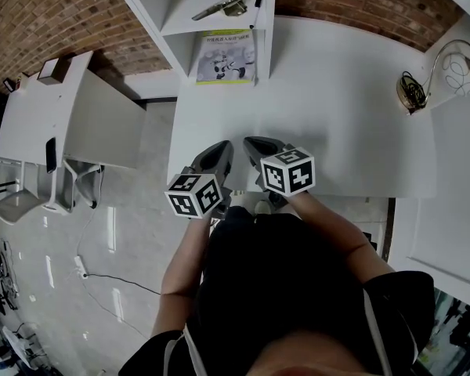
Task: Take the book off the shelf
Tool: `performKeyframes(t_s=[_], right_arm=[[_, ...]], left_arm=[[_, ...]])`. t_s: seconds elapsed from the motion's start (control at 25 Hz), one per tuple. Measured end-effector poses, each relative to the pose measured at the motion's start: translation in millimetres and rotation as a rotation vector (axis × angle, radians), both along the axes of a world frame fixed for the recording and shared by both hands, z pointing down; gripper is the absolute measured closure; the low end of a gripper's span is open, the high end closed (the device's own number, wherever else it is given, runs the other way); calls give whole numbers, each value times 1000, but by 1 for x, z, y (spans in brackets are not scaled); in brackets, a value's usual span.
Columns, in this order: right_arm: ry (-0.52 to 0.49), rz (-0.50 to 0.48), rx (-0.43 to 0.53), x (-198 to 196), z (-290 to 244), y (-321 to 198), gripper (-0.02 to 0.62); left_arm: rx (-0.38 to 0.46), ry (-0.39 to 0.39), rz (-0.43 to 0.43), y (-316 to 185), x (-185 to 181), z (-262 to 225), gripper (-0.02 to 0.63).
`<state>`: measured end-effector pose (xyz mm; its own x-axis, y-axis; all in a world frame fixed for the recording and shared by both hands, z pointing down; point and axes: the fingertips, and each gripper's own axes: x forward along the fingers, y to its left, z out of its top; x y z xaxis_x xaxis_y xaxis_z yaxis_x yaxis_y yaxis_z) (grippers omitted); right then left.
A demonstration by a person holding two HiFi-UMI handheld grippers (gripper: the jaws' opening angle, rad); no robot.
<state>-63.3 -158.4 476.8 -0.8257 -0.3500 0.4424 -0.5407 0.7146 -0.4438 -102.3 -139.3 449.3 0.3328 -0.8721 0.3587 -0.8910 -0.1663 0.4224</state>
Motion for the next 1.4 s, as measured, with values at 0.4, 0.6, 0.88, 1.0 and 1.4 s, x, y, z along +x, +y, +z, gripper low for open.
performKeyframes(t_s=[0.4, 0.6, 0.88, 1.0, 1.4], right_arm=[[12, 13, 28, -23, -2, -20, 597], [16, 60, 39, -34, -7, -38, 597], [43, 149, 51, -47, -6, -71, 597], [59, 178, 53, -53, -5, -84, 597], [125, 257, 59, -66, 5, -116, 597]], left_arm=[[36, -36, 6, -17, -26, -8, 601], [36, -58, 36, -39, -38, -8, 601], [34, -52, 74, -72, -66, -5, 601], [36, -48, 86, -87, -78, -4, 601], [18, -34, 132, -123, -104, 12, 601]])
